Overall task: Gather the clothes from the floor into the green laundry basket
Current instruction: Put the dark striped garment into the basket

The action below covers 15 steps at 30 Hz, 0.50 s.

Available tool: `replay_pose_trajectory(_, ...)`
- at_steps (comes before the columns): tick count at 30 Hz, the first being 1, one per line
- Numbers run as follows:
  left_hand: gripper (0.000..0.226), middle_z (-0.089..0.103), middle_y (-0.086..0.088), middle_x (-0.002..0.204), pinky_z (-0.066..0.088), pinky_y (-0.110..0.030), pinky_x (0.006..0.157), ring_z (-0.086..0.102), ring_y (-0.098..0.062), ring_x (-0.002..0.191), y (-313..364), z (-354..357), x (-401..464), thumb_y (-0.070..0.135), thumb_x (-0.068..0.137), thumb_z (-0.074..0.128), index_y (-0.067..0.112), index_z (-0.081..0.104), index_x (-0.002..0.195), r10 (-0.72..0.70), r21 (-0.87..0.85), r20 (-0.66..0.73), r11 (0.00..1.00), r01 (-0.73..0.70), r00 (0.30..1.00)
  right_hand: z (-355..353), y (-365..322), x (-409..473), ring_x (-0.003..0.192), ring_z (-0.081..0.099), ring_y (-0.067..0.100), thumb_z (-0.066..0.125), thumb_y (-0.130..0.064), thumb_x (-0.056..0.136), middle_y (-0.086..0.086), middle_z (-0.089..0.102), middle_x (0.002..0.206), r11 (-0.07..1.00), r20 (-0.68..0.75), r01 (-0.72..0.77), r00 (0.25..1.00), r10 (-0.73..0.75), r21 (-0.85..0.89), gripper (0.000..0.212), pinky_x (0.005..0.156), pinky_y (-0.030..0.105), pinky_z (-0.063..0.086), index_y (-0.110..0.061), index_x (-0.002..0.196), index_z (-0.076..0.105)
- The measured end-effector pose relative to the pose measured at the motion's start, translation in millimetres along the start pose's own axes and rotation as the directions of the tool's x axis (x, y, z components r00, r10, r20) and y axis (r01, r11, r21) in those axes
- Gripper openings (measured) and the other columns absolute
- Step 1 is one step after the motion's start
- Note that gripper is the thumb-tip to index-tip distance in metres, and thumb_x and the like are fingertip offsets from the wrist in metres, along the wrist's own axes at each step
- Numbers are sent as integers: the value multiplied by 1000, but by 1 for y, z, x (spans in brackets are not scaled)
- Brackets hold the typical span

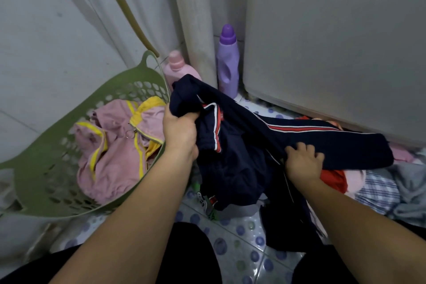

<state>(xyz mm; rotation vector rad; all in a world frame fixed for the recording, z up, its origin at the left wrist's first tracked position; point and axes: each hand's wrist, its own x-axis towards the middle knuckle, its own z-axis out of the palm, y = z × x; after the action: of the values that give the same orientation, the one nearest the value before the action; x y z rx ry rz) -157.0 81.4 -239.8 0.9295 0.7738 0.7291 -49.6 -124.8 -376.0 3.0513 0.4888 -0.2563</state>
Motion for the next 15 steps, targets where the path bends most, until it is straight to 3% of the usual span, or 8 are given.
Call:
replay_pose_trajectory(3, 48, 65, -16, 115, 51, -52, 95, 62, -39, 110, 0, -6, 1, -19, 80, 49, 6, 57, 120, -19, -18, -27, 1000, 18, 999, -1, -8, -7, 125, 42, 28, 51, -27, 89, 6, 47, 136, 989, 10, 7, 1000, -9, 150, 41, 101, 44, 30, -21, 129, 44)
replay_pose_trajectory(6, 48, 65, -19, 117, 51, -53, 94, 62, -40, 110, -1, -8, -1, -19, 81, 50, 4, 57, 123, -35, -13, -30, 999, 35, 999, -2, -24, -15, 145, 18, 25, 70, -35, 75, 6, 13, 158, 964, 293, 5, 952, -86, 267, 101, 115, 50, 15, -24, 150, 2)
replay_pose_trajectory(8, 47, 66, -18, 114, 52, -52, 94, 63, -39, 109, -1, -8, -5, -19, 81, 50, 6, 58, 120, -54, 2, -36, 999, 54, 998, 1, -33, -20, 147, 9, 25, 76, -38, 69, 5, 1, 160, 971, 428, -20, 900, -87, 238, 123, 116, 51, 13, -27, 149, -16)
replay_pose_trajectory(10, 46, 67, -15, 109, 53, -49, 92, 64, -37, 105, 0, -9, -8, -18, 82, 50, 9, 59, 118, -63, 10, -33, 998, 63, 997, 8, -37, -21, 140, 25, 28, 74, -44, 71, 8, 19, 153, 986, 330, -17, 943, -39, 166, 117, 110, 49, 24, -25, 150, -10)
replay_pose_trajectory(13, 43, 68, -11, 100, 56, -44, 84, 66, -33, 94, 6, -15, -10, -17, 83, 50, 10, 60, 115, -72, 20, -23, 997, 73, 997, 10, -31, -15, 122, 44, 29, 54, -38, 88, 9, 45, 133, 997, 42, -27, 999, 25, 69, 64, 98, 43, 35, -23, 144, 26)
replay_pose_trajectory(15, 42, 68, -7, 93, 58, -39, 76, 67, -26, 84, 10, -19, -9, -17, 82, 50, 11, 60, 112, -63, 34, -15, 997, 63, 998, 6, -25, -7, 117, 47, 30, 45, -28, 92, 9, 50, 126, 999, -18, -23, 1000, 23, 30, 39, 95, 40, 36, -23, 131, 45)
